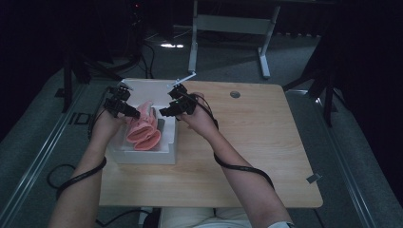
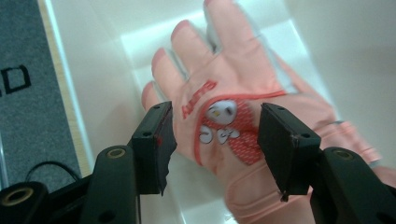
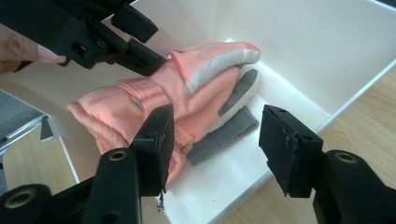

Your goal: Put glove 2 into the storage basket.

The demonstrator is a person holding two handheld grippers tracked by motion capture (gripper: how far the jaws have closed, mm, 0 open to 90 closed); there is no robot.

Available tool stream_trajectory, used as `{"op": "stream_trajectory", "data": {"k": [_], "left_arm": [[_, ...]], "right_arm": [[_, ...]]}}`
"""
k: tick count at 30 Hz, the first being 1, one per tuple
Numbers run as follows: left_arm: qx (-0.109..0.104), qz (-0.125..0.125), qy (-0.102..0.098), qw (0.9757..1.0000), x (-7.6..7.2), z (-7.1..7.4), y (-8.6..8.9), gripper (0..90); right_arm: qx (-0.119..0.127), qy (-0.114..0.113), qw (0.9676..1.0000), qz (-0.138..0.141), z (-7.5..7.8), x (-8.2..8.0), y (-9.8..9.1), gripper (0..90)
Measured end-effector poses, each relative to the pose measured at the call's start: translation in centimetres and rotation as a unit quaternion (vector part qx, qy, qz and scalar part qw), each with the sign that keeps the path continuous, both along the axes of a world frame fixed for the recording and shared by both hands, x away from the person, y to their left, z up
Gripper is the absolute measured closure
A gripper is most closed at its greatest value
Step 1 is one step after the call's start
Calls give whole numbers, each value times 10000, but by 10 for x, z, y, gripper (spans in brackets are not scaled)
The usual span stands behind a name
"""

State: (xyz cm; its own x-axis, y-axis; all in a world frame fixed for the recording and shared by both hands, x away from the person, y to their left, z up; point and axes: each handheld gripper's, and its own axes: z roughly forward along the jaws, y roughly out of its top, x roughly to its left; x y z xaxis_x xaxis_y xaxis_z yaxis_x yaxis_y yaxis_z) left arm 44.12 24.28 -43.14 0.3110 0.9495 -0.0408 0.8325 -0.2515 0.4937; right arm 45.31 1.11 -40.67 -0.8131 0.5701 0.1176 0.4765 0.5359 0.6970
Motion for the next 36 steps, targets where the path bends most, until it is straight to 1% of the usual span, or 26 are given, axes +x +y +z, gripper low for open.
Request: {"op": "stream_trajectory", "data": {"k": [1, 4, 6, 7, 9, 11, 12, 13, 14, 15, 16, 17, 18, 19, 20, 21, 22, 23, 24, 25, 26, 28, 30, 33, 34, 36], "left_arm": [[-45, -2, -32, 10000, -1, 2, 1, 453], [-57, -15, -139, 9999, -4, 8, 0, 453], [-151, -81, -260, 9995, -8, 15, -4, 453], [-151, -81, -260, 9995, -8, 15, -4, 453], [-290, -256, -490, 9981, -16, 27, -13, 451], [-392, -378, -642, 9965, -22, 35, -22, 418], [-437, -438, -677, 9958, -24, 38, -25, 387], [-526, -533, -732, 9945, -27, 42, -31, 363], [-549, -581, -758, 9939, -29, 43, -36, 331], [-519, -664, -796, 9933, -31, 46, -43, 314], [-543, -730, -839, 9923, -33, 48, -48, 269], [-573, -794, -853, 9915, -35, 49, -54, 244], [-591, -903, -856, 9905, -36, 51, -58, 213], [-625, -1080, -866, 9884, -39, 52, -65, 156], [-631, -1158, -884, 9873, -40, 53, -68, 124], [-653, -1234, -933, 9858, -42, 55, -75, 121], [-690, -1295, -955, 9846, -43, 55, -78, 93], [-759, -1416, -940, 9825, -44, 55, -85, 65], [-815, -1508, -907, 9810, -45, 55, -89, 8], [-815, -1508, -907, 9810, -45, 55, -89, 1], [-817, -1710, -935, 9774, -49, 54, -100, 1], [-846, -1896, -935, 9737, -52, 51, -109, 1], [-912, -2018, -973, 9703, -54, 47, -117, 1], [-989, -2272, -1027, 9634, -59, 42, -128, 1], [-964, -2337, -1038, 9619, -61, 41, -133, 1], [-863, -2446, -1069, 9598, -65, 39, -141, 1]], "right_arm": [[4, 1, 10000, -9, 1, 0, -1, 448], [44, -20, 10000, -19, 4, -1, -6, 444], [60, -58, 10000, -16, 6, -2, -9, 437], [75, -74, 9999, -15, 7, -2, -10, 434], [99, -91, 9999, -14, 9, -3, -14, 417], [187, -125, 9997, -13, 12, -4, -20, 391], [244, -149, 9996, -9, 14, -5, -24, 379], [283, -165, 9995, -16, 16, -6, -27, 369], [333, -208, 9992, -35, 18, -7, -32, 354], [372, -224, 9990, -59, 19, -7, -35, 345], [441, -229, 9987, -71, 21, -8, -40, 313], [512, -216, 9985, -16, 22, -9, -44, 274], [584, -188, 9981, 16, 23, -9, -48, 255], [626, -168, 9979, 23, 23, -10, -51, 237], [676, -162, 9976, 41, 24, -10, -55, 208], [689, -161, 9975, 64, 24, -11, -58, 192], [691, -193, 9974, 79, 24, -11, -62, 184], [663, -228, 9975, 80, 24, -12, -65, 176], [662, -260, 9974, 78, 23, -12, -69, 164], [662, -260, 9974, 78, 23, -12, -69, 164], [673, -263, 9974, 65, 22, -13, -79, 159], [654, -294, 9974, 14, 20, -13, -86, 159], [649, -312, 9974, -36, 18, -12, -96, 159], [588, -359, 9976, -106, 14, -12, -109, 158], [543, -366, 9978, -141, 12, -12, -113, 156], [516, -377, 9978, -185, 9, -12, -121, 155]]}}
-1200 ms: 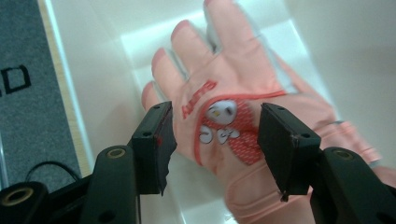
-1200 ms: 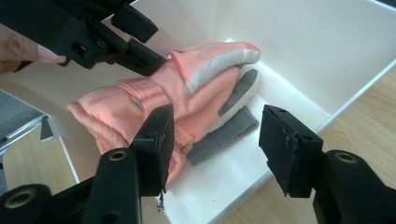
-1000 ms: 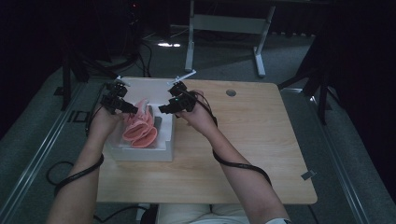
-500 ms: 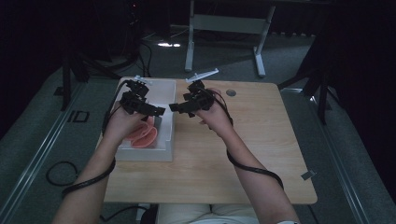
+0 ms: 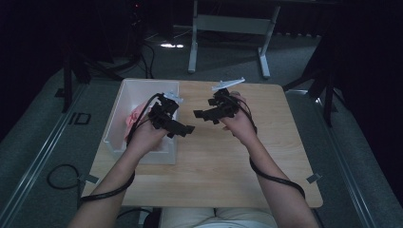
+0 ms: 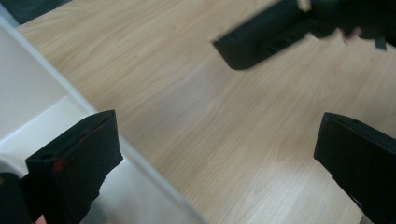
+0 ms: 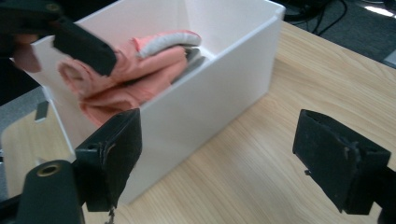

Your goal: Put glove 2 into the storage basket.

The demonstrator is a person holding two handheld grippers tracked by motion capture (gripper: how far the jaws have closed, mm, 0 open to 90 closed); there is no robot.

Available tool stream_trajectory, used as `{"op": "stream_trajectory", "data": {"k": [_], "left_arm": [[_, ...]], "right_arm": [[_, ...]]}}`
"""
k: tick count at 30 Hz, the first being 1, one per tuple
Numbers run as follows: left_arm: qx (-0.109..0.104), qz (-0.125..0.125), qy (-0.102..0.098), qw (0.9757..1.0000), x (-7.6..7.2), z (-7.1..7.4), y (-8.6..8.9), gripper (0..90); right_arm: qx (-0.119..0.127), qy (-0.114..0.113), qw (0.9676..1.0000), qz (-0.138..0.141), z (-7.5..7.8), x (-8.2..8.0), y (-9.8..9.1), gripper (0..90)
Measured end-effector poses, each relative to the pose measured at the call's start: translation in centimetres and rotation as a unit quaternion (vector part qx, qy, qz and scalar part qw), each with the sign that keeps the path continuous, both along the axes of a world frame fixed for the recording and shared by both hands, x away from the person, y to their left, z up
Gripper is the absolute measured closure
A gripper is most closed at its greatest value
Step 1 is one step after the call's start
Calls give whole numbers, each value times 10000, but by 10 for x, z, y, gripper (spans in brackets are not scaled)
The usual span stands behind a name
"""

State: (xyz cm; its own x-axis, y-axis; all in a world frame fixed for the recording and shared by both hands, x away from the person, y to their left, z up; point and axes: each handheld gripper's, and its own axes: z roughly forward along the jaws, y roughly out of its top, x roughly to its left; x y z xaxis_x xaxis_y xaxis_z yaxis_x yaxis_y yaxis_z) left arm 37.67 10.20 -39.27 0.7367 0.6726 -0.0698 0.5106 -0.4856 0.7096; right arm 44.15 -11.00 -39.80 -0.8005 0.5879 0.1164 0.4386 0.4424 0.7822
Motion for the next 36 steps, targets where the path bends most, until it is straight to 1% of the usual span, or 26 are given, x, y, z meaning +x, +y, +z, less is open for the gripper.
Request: {"op": "stream_trajectory", "data": {"k": [2, 3, 4, 9, 12, 15, 18, 19, 20, 22, 23, 26, 27, 28, 32, 33, 35, 36], "left_arm": [[56, -93, -40, 9999, -4, -2, -9, 1], [56, -93, -40, 9999, -4, -2, -9, 1], [73, -200, -69, 9997, -7, -4, -17, 1], [136, -443, -147, 9988, -17, -11, -36, 2], [133, -545, -145, 9983, -22, -15, -45, 1], [86, -681, -193, 9975, -29, -22, -55, 2], [43, -821, -191, 9964, -33, -29, -61, 1], [43, -821, -191, 9964, -33, -29, -61, 1], [26, -912, -206, 9956, -36, -35, -66, 2], [29, -993, -198, 9949, -38, -39, -70, 2], [38, -1047, -229, 9942, -40, -42, -73, 1], [50, -1119, -250, 9934, -44, -50, -79, 1], [51, -1148, -222, 9931, -46, -54, -81, 1], [72, -1158, -209, 9930, -47, -57, -83, 1], [179, -1302, -178, 9912, -51, -70, -91, 1], [216, -1344, -162, 9906, -52, -74, -93, 1], [213, -1365, -163, 9903, -53, -81, -95, 1], [213, -1365, -163, 9903, -53, -81, -95, 1]], "right_arm": [[-6, -14, 10000, -38, -3, 0, -7, 152], [1, -35, 10000, -54, -5, 0, -10, 152], [7, -37, 10000, -60, -7, -1, -14, 152], [-13, -57, 10000, -53, -17, -4, -25, 152], [-11, -62, 10000, -24, -25, -6, -33, 151], [-38, -87, 10000, -15, -31, -9, -38, 151], [-80, -101, 9999, 10, -40, -12, -46, 150], [-80, -101, 9999, 10, -40, -12, -46, 150], [-84, -109, 9999, 17, -46, -14, -50, 148], [-116, -130, 9998, 30, -51, -16, -53, 148], [-124, -128, 9998, 30, -53, -16, -55, 148], [-154, -107, 9998, 19, -63, -18, -61, 148], [-155, -76, 9998, 20, -66, -19, -62, 148], [-169, -54, 9998, 19, -71, -20, -64, 148], [-219, -19, 9997, 70, -84, -24, -69, 147], [-222, -8, 9997, 71, -87, -25, -70, 146], [-229, -2, 9997, 68, -92, -26, -72, 146], [-229, -2, 9997, 68, -92, -26, -72, 146]]}}
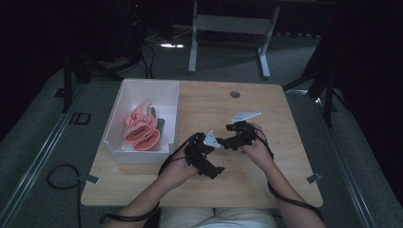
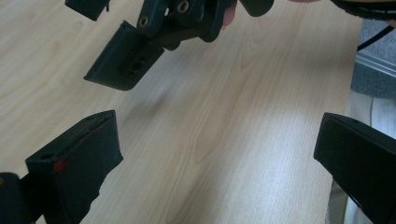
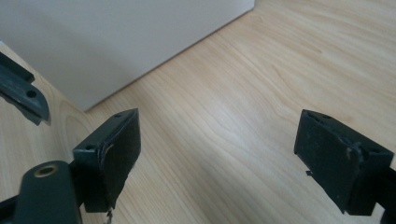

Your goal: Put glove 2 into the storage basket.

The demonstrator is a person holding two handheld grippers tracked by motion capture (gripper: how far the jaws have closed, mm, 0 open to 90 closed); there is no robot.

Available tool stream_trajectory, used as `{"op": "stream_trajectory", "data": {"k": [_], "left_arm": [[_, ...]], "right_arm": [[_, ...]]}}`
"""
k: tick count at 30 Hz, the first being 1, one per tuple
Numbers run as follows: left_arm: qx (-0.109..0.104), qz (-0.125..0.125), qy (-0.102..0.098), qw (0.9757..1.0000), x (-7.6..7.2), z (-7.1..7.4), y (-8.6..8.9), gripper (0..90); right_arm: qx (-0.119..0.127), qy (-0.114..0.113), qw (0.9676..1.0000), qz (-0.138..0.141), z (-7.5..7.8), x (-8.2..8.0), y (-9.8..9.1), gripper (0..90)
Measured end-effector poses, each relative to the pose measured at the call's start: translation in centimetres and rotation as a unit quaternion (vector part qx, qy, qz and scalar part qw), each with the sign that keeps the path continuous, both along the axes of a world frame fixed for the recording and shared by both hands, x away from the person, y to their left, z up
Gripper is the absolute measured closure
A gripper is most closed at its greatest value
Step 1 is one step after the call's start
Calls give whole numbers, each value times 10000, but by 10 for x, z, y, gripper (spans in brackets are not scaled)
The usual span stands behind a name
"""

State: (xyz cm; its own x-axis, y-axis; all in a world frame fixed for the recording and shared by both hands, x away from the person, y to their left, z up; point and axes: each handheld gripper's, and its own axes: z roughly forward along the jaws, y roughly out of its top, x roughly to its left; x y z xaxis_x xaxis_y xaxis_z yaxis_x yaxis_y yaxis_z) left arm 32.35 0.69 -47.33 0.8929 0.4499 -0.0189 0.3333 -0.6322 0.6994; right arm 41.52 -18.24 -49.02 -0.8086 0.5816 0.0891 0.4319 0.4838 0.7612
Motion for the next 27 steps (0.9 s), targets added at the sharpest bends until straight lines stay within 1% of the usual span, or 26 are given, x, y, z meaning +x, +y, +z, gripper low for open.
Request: {"op": "stream_trajectory", "data": {"k": [1, 2, 3, 5, 6, 8, 9, 11, 12, 14, 16, 17, 19, 20, 22, 23, 25, 27], "left_arm": [[0, 0, 0, 10000, 0, 0, 0, 1], [14, -15, 10, 10000, -2, -8, -2, 1], [30, -37, 19, 10000, -3, -15, -4, 1], [52, -68, 36, 10000, -4, -17, -5, 1], [57, -82, 54, 9999, -5, -23, -6, 1], [24, -98, 86, 9999, -5, -27, -7, 1], [16, -104, 87, 9999, -6, -29, -7, 1], [15, -150, 28, 9999, -7, -34, -7, 1], [-8, -131, 32, 9999, -8, -35, -8, 1], [-3, -157, -41, 9999, -9, -39, -8, 1], [-66, -161, -46, 9998, -11, -44, -8, 1], [-23, -187, -48, 9998, -12, -46, -8, 2], [-19, -208, -80, 9997, -13, -49, -8, 2], [-82, -227, -54, 9997, -14, -53, -9, 1], [-44, -249, -69, 9997, -17, -58, -10, 1], [-17, -280, -61, 9996, -17, -60, -10, 2], [-12, -331, -69, 9994, -19, -64, -10, 1], [-15, -337, -101, 9994, -20, -67, -10, 1]], "right_arm": [[-2, -10, 10000, -2, -3, -1, -1, 146], [-2, -10, 10000, -2, -3, -1, -1, 146], [-7, 10, 10000, 1, -11, -5, -5, 146], [-21, -5, 10000, 6, -14, -7, -7, 146], [-37, -5, 10000, 10, -16, -8, -8, 146], [-58, -6, 10000, 1, -23, -12, -12, 146], [-72, -8, 10000, -4, -25, -13, -13, 146], [-83, 3, 10000, -8, -30, -16, -18, 146], [-84, 26, 10000, -18, -32, -18, -20, 146], [-89, 27, 10000, -29, -36, -20, -24, 146], [-70, 50, 9999, -57, -38, -23, -28, 146], [-57, 45, 10000, -57, -39, -25, -30, 146], [-76, 14, 10000, -47, -41, -28, -35, 146], [-66, -9, 10000, -58, -42, -29, -37, 146], [-39, 4, 10000, -79, -43, -31, -41, 146], [-21, -28, 9999, -109, -44, -33, -44, 146], [7, -6, 9999, -144, -46, -35, -49, 146], [-18, -50, 9998, -171, -49, -37, -52, 146]]}}
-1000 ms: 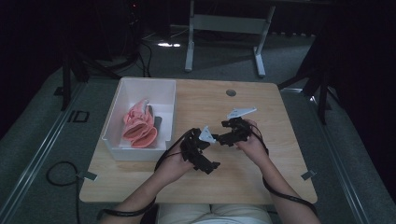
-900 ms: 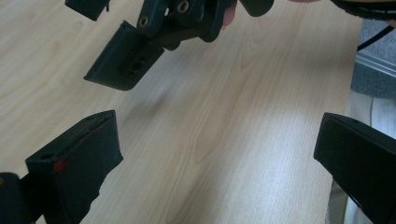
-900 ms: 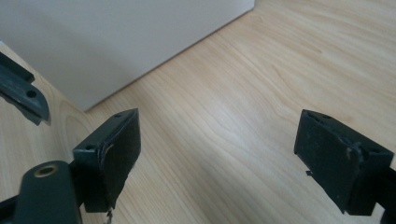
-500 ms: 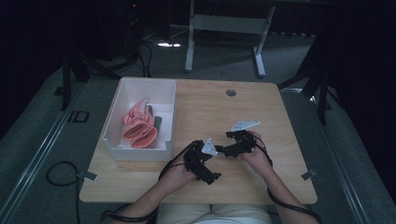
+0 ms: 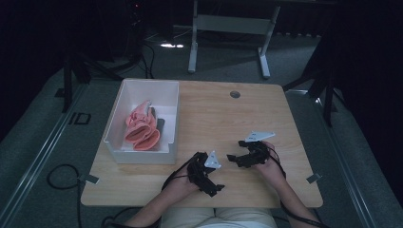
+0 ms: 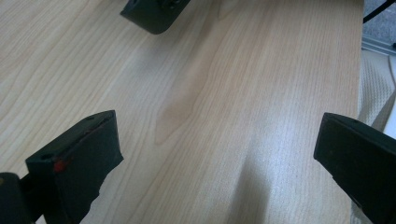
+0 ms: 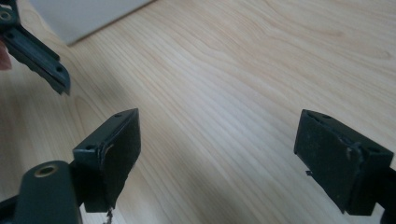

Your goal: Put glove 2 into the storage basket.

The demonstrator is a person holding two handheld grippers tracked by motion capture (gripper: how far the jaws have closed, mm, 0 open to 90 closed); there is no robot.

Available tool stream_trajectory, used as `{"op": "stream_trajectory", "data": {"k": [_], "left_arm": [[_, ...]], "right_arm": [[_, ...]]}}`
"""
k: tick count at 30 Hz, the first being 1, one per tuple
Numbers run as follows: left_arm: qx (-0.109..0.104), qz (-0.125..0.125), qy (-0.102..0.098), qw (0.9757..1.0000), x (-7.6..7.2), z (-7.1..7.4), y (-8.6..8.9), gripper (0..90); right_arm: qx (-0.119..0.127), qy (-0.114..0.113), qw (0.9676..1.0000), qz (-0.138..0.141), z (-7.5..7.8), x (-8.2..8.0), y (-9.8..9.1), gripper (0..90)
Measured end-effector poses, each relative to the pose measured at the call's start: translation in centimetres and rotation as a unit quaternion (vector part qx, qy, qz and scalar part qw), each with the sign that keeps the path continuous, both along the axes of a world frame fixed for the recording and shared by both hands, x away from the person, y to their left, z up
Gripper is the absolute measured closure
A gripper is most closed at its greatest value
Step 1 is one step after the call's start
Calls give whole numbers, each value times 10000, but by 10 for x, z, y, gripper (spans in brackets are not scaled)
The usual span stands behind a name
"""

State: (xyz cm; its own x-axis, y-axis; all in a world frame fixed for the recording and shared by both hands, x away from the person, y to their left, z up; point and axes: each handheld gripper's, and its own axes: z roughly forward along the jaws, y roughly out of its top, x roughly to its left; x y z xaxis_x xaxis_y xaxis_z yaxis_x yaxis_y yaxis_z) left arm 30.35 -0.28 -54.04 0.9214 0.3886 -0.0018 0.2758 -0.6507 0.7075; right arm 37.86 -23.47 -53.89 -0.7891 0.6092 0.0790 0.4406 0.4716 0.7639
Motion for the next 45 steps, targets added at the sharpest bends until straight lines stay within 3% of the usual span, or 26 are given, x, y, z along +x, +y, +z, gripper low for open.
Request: {"op": "stream_trajectory", "data": {"k": [12, 18, 28, 30, 32, 37, 45], "left_arm": [[55, 173, -28, 9998, -2, -13, 10, 1], [228, 210, -78, 9995, -3, -18, 11, 1], [92, 407, -125, 9991, -5, -20, 18, 1], [124, 412, -137, 9990, -5, -20, 19, 1], [301, 450, -298, 9981, -5, -20, 20, 1], [129, 624, -218, 9977, -4, -20, 31, 1], [31, 719, -199, 9972, -5, -24, 38, 1]], "right_arm": [[-97, -40, 9999, -131, -9, -7, -21, 146], [-99, -140, 9994, -295, -15, -10, -31, 146], [-204, -303, 9970, -680, -22, -11, -51, 143], [-236, -338, 9965, -724, -22, -11, -53, 143], [-381, -419, 9948, -846, -22, -11, -58, 141], [-314, -476, 9921, -1114, -21, -10, -73, 141], [-296, -556, 9901, -1254, -22, -8, -79, 139]]}}
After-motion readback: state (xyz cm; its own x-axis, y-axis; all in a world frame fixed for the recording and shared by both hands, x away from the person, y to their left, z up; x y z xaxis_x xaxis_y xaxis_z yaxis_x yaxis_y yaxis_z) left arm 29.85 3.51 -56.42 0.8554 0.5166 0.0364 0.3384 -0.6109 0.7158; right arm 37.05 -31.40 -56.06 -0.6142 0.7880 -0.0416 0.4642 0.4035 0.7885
